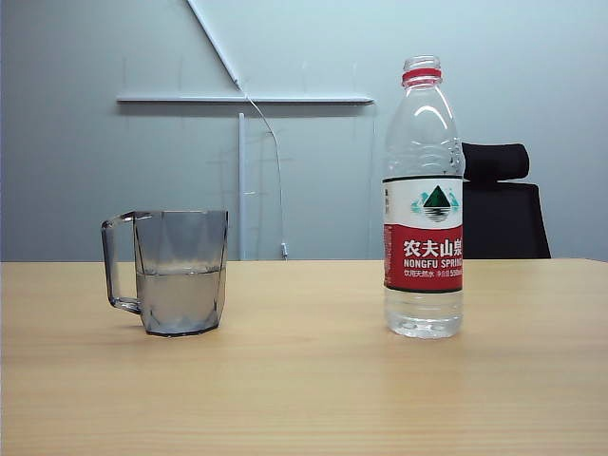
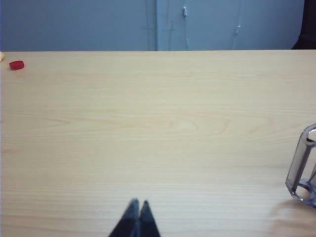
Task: Pick up the mineral water bottle on the table and pour water into the mug until it's half full.
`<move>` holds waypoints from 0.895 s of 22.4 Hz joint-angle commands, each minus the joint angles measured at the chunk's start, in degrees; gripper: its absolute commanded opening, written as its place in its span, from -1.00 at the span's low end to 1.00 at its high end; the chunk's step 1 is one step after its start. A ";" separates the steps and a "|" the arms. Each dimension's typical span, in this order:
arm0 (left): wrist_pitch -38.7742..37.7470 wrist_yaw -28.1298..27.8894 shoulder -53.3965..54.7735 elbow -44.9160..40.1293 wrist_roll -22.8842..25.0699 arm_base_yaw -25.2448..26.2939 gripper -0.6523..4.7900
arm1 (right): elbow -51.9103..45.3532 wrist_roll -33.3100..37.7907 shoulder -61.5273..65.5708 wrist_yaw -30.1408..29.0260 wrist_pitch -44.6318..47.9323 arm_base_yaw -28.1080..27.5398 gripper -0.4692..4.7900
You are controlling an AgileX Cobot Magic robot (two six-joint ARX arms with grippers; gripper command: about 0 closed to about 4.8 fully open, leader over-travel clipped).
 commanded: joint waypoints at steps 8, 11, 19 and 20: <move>0.28 0.20 0.11 0.13 -0.17 0.04 -0.77 | -0.26 -0.81 -0.07 2.75 1.27 1.07 -0.84; 0.28 0.20 0.11 0.13 -0.17 0.04 -0.77 | -0.26 -0.81 -0.07 2.69 1.11 1.07 -0.84; 0.28 0.20 0.11 0.13 -0.17 0.04 -0.77 | -0.26 -0.81 -0.07 2.71 0.96 0.98 -0.84; 0.28 0.20 0.11 0.13 -0.17 0.04 -0.77 | -0.26 -0.81 -0.07 2.71 0.96 0.98 -0.84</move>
